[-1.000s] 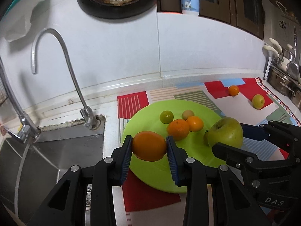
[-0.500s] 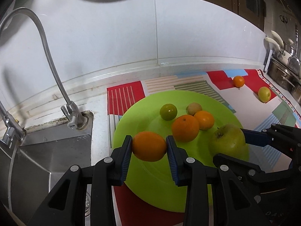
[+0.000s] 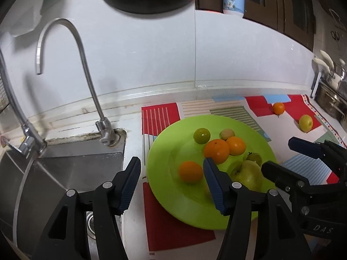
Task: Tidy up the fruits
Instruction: 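Open both grippers to set the orange and pear on the plate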
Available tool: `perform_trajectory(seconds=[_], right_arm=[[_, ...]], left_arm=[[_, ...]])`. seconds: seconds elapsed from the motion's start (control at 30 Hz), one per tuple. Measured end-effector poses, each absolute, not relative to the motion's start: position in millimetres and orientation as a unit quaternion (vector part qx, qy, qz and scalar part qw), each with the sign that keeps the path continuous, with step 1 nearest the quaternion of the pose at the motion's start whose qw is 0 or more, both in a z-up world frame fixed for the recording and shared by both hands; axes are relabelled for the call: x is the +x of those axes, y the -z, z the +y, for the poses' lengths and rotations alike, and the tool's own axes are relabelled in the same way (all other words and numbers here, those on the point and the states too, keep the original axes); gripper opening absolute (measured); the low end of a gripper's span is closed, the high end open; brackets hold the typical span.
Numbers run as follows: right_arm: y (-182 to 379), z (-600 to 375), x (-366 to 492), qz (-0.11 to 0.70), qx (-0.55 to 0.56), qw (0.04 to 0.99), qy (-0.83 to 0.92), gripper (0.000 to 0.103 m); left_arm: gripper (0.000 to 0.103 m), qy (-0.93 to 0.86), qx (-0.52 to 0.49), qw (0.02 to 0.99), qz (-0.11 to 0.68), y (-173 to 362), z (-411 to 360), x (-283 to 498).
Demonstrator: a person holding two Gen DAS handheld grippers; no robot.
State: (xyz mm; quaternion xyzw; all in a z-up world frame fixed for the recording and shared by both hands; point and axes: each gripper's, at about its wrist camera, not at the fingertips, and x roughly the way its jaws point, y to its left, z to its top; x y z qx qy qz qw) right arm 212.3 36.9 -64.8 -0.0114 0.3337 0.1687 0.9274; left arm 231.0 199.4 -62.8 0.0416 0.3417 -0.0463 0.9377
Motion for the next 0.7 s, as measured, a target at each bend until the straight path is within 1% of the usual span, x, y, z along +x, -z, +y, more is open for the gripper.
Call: perform_trajectory(seconds=[0.33, 0.4, 0.6, 0.7], right_arm=[[44.3, 12.6, 186.7, 0.305, -0.006, 0.940, -0.155, 0.075], [41.9, 6.9, 182.4, 0.303, -0.004, 0.941, -0.151, 0.075], [34.2, -14.7, 167.1, 0.292, 0.005, 0.947, -0.135, 0.075], [30.5, -25.2, 160.6, 0.287, 0.008, 0.949, -0.128, 0.075]], left_arm=[[0.070, 0.037, 0.034, 0.947, 0.316, 38.4, 183.9, 199.7], [0.074, 0.037, 0.035, 0.949, 0.311, 33.8, 178.9, 194.1], [0.078, 0.039, 0.039, 0.955, 0.293, 21.8, 161.8, 178.3], [0.078, 0.041, 0.038, 0.956, 0.289, 17.9, 153.7, 172.8]])
